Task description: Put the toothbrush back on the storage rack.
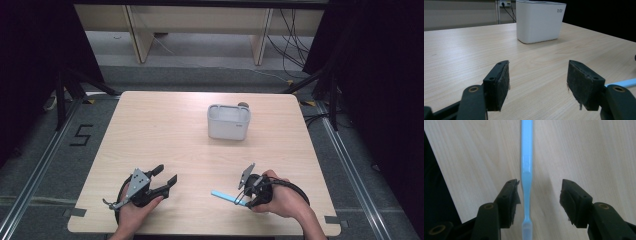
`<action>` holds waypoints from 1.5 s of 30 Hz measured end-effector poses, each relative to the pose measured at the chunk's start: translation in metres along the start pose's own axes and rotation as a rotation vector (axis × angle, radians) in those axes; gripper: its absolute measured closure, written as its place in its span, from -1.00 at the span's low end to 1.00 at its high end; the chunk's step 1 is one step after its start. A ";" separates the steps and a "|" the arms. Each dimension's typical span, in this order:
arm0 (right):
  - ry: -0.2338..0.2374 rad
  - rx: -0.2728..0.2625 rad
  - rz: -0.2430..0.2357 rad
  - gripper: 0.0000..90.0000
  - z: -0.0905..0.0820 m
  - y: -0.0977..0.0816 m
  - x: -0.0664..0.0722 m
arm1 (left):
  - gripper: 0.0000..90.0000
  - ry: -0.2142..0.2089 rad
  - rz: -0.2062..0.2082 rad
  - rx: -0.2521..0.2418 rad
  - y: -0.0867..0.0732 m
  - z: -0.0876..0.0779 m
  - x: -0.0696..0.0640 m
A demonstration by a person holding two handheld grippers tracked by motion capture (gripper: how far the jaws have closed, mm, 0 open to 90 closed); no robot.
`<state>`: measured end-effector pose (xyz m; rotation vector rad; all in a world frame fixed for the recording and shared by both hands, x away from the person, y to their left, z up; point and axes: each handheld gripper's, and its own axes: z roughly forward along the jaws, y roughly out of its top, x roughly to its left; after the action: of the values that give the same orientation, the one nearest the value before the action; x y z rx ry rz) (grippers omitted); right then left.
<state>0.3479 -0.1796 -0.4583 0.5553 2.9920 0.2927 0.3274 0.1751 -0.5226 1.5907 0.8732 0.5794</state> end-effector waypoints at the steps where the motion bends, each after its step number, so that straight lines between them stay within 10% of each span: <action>1: -0.005 0.012 -0.003 0.10 0.000 0.000 0.000 | -0.24 -0.001 0.004 0.001 0.000 0.000 0.000; 18: 0.009 0.185 -0.104 0.24 0.001 0.033 -0.002 | -0.25 -0.012 0.008 -0.010 -0.001 0.002 -0.001; 45: 0.059 0.228 -0.146 0.58 0.026 0.044 0.002 | -0.25 -0.010 0.014 0.006 0.000 0.001 -0.002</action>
<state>0.3645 -0.1339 -0.4751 0.3471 3.1235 -0.0439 0.3268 0.1732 -0.5225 1.6044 0.8580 0.5786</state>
